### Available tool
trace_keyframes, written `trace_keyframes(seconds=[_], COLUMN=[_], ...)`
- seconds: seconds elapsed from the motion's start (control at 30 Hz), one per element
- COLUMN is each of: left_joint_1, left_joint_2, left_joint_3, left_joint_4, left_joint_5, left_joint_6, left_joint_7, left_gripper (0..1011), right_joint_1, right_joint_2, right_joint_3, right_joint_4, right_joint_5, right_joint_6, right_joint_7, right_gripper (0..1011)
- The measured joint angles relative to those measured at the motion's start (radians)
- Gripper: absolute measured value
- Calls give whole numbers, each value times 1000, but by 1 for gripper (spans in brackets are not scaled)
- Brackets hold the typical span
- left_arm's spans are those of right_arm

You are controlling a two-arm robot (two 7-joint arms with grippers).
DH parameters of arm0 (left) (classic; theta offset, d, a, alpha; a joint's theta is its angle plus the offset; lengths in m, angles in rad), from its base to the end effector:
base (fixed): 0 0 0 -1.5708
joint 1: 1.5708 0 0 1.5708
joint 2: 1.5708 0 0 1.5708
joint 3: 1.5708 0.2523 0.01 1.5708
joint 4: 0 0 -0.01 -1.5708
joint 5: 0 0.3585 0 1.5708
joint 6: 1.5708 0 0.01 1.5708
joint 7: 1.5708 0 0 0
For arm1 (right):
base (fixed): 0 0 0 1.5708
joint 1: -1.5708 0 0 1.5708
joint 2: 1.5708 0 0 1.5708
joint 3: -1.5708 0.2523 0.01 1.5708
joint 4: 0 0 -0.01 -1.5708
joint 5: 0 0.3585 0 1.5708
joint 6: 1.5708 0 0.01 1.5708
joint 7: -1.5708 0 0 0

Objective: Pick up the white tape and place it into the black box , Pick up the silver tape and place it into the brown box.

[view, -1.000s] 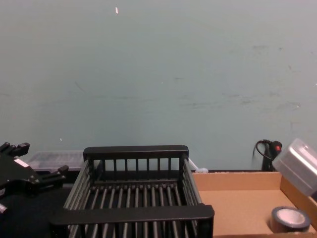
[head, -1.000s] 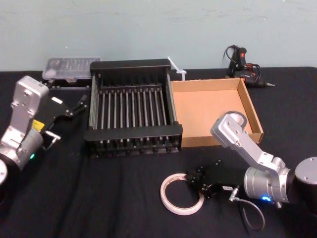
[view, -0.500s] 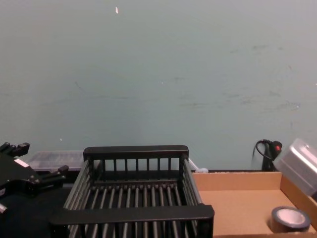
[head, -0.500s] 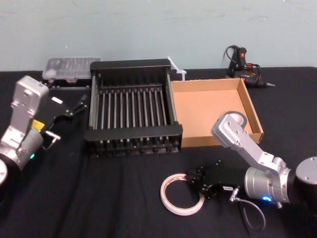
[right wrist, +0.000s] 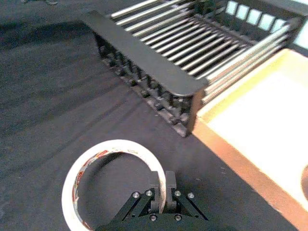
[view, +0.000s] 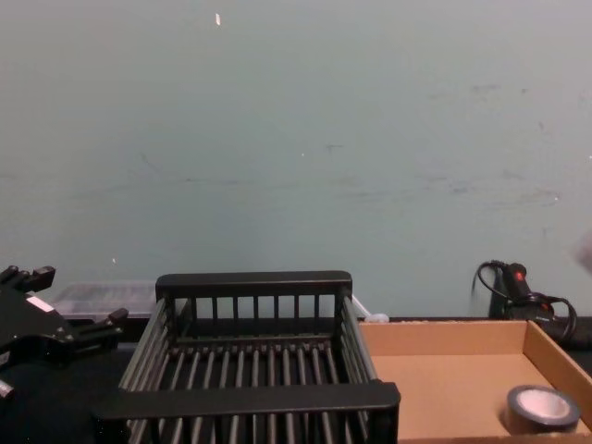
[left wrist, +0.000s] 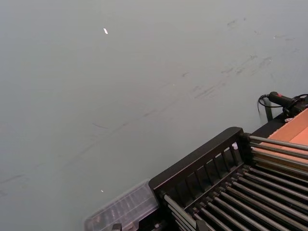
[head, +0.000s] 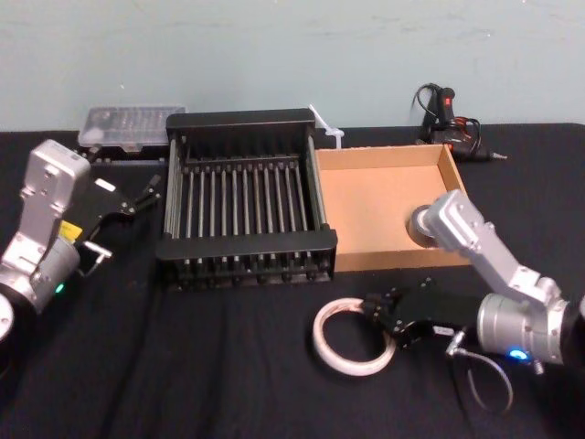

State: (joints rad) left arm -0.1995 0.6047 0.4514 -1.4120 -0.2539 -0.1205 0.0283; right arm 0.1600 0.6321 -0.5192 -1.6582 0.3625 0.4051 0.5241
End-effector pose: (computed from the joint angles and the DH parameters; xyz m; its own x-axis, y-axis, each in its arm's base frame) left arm 0.3989 0.0481 -0.2814 0.2923 0.8803 0.3738 -0.9553 0.2873 0.0703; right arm 0.3707 0.0139 -0.2441 0.8125 -0.5830 -0.0007 0.4965 0.6925 -0.5234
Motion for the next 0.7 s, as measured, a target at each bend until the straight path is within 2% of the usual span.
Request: trace_keyframes(seconds=[0.3,0.7], left_joint_1=[0,0], left_joint_2=[0,0], left_joint_3=[0,0], left_joint_4=[0,0], left_joint_5=[0,0], left_joint_6=[0,0], left_joint_7=[0,0], left_gripper=[1001,1001], right_joint_1=[-23,-28], right_joint_2=[34,41], right_joint_3=[63,128], right_joint_4=[-30,-25], right_joint_5=[33,62], right_joint_6=[-3,3], right_joint_7=[-40,-88], right_gripper=[87,86])
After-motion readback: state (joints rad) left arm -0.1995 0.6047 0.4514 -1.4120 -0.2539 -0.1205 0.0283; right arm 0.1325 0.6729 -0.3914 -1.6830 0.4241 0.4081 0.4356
